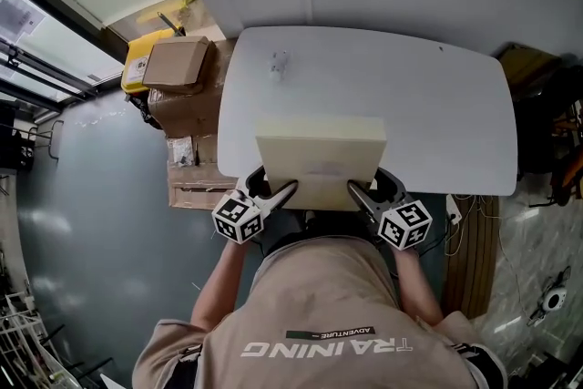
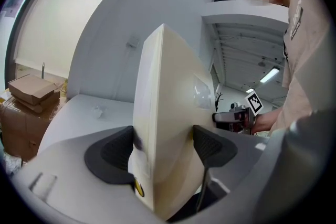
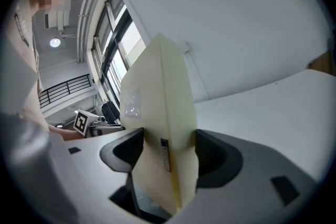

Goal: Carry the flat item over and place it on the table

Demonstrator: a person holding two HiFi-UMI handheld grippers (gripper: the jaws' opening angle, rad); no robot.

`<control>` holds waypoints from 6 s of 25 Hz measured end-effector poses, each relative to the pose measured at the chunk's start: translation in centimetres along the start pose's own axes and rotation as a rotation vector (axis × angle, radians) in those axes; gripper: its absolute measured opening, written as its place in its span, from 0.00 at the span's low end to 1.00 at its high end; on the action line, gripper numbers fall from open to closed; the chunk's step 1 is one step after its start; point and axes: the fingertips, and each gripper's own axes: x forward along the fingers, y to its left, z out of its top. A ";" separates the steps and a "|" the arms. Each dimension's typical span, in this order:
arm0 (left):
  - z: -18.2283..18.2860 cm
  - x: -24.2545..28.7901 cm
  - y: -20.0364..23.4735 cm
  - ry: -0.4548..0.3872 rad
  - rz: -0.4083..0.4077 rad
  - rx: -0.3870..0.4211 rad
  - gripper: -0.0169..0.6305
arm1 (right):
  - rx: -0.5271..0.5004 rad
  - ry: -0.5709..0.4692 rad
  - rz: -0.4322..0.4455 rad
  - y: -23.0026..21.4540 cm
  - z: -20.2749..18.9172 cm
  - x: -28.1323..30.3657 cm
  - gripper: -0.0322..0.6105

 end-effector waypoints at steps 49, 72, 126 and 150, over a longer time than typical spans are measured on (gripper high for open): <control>-3.8 11.5 13.1 0.278 0.003 -0.402 0.55 | 0.215 0.246 -0.049 -11.4 -3.1 12.1 0.49; -9.1 12.1 15.8 0.401 0.095 -0.659 0.55 | 0.359 0.404 -0.034 -13.0 -8.4 15.1 0.49; 20.0 4.7 0.2 -0.375 -0.108 0.290 0.04 | -0.397 -0.272 0.072 -0.1 17.9 3.0 0.07; 24.2 4.4 1.8 -0.307 0.132 0.346 0.04 | -0.479 -0.379 -0.148 3.3 25.4 1.6 0.06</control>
